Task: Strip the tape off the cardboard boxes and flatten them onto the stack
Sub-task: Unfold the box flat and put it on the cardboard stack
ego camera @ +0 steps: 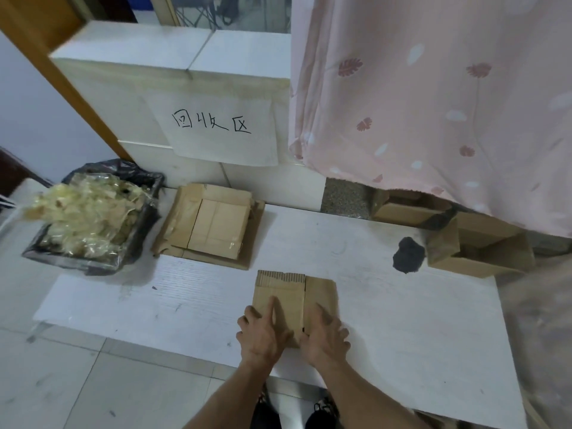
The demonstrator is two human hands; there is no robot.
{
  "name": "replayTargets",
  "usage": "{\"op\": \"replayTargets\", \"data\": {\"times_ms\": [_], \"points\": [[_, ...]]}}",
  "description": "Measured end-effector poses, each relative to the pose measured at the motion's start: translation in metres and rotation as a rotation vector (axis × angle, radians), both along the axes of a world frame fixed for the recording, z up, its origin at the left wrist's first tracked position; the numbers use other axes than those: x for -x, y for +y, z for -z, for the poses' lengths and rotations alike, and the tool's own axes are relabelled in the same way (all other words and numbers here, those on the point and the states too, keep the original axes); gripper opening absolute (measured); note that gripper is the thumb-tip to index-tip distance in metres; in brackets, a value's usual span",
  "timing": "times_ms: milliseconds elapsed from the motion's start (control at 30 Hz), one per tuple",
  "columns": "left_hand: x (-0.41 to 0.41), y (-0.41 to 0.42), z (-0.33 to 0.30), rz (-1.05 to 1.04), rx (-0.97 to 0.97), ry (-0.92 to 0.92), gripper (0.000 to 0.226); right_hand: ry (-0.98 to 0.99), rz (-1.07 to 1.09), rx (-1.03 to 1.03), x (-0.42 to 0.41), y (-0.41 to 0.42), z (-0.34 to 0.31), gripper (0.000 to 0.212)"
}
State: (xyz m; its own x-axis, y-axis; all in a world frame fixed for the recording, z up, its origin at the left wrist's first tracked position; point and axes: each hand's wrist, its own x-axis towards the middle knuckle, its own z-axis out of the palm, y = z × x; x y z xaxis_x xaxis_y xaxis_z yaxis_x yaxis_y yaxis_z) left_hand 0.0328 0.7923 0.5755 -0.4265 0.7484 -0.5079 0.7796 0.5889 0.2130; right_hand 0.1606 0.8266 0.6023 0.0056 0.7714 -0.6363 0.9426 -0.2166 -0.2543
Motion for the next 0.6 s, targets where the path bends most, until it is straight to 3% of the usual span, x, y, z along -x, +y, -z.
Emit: {"op": "replayTargets", "data": {"times_ms": [133, 333, 600], "points": [[0.012, -0.002, -0.015, -0.099, -0.110, 0.028, 0.063, 0.063, -0.022, -0.076, 0.011, 0.012, -0.011, 0.065], [0.058, 0.016, -0.037, -0.126, -0.221, 0.036, 0.062, 0.111, -0.003, -0.158, 0.051, 0.025, -0.022, 0.076], [0.172, 0.063, -0.040, -0.102, -0.337, 0.045, 0.053, 0.123, 0.062, -0.236, 0.157, 0.056, -0.025, 0.072]]}}
